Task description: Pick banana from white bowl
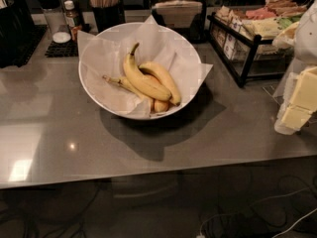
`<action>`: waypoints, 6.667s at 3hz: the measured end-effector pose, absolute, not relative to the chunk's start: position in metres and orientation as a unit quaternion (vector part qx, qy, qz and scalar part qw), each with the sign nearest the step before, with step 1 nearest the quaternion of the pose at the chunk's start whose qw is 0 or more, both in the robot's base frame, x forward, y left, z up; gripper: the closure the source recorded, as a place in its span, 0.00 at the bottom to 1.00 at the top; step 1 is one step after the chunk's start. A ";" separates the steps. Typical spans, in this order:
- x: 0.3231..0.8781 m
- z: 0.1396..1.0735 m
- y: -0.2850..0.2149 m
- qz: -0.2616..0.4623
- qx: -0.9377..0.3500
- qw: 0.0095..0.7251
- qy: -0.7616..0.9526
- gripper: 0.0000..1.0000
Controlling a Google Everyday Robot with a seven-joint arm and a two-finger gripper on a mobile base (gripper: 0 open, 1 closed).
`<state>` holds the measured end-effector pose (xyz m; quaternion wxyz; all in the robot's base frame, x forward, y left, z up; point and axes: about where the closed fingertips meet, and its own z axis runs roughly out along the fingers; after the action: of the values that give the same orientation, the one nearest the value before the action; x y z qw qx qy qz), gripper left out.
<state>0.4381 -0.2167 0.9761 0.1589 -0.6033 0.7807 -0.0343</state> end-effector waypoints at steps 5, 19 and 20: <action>0.532 0.991 -0.121 0.077 -0.599 0.243 0.759 0.00; 0.576 0.863 0.030 0.240 -0.558 0.221 0.763 0.39; 0.578 0.857 0.028 0.237 -0.552 0.213 0.770 0.37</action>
Offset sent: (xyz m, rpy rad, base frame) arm 0.0584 0.0540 0.0110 0.1232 -0.0207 0.1107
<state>0.5782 0.0282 0.8567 0.2125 -0.5524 0.7705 0.2368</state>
